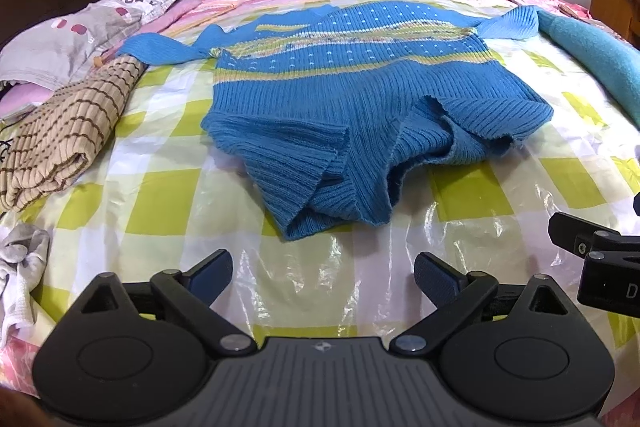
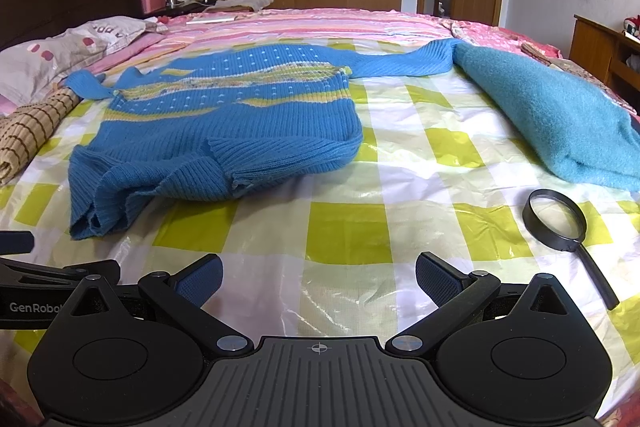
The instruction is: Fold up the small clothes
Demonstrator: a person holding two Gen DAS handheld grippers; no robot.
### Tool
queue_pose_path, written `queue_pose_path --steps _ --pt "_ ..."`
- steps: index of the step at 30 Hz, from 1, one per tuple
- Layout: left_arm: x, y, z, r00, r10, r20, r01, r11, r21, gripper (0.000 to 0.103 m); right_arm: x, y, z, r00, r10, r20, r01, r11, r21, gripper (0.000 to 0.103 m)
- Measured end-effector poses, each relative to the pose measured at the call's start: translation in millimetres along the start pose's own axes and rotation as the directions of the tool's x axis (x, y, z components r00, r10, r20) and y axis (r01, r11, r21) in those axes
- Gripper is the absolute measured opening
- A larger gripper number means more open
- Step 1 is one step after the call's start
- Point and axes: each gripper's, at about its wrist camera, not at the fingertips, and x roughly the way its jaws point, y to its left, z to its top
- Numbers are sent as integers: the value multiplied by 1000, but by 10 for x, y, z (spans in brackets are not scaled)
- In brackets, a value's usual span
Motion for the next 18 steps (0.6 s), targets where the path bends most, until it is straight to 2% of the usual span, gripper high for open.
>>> queue_pose_path --steps 18 --pt "6 31 3 1000 5 -4 -5 1000 -15 103 6 -12 -3 1000 8 3 -8 1000 6 102"
